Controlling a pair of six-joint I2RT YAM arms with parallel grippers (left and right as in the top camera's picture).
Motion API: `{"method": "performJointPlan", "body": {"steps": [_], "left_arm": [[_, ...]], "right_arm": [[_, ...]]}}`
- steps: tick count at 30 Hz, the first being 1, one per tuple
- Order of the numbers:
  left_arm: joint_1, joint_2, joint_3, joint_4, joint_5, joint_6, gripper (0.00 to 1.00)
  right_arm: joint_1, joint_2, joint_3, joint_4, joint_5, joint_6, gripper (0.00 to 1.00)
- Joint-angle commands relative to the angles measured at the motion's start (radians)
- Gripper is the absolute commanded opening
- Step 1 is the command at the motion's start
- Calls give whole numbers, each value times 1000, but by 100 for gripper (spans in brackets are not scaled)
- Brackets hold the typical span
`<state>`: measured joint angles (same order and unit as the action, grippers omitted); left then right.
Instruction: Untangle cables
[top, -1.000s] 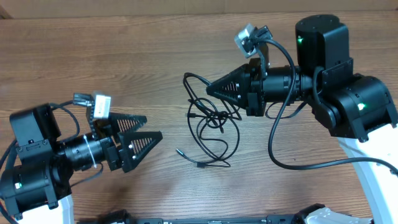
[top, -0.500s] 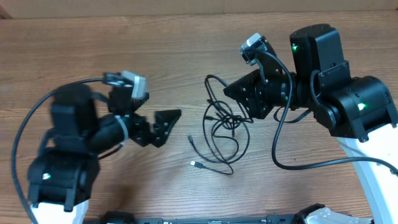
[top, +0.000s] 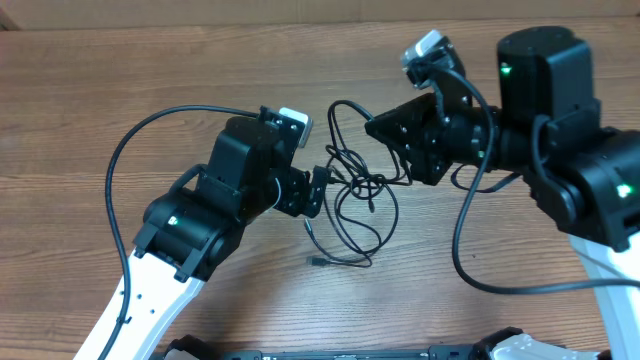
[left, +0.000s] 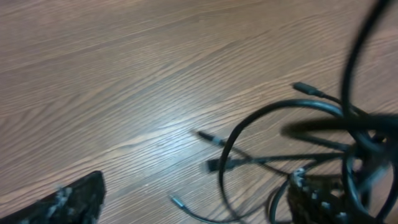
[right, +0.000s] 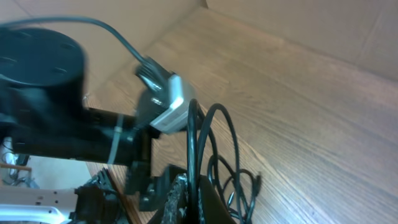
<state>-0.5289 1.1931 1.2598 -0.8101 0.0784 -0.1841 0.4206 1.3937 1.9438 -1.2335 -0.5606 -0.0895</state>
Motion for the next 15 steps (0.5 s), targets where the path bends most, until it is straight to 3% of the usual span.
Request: {"method": "performJointPlan", "body": {"steps": [1,8,15], "left_arm": [[-5,3,3,19,62,-27,86],[-5,4,3,64,132,-27,85],[-5,12,3,79,139,-27,84]], "right_arm": [[4,-18,42,8,-17,35,4],[4,-18,55,61,-38,140,4],[4,-18,55,134,-250,195,4]]}}
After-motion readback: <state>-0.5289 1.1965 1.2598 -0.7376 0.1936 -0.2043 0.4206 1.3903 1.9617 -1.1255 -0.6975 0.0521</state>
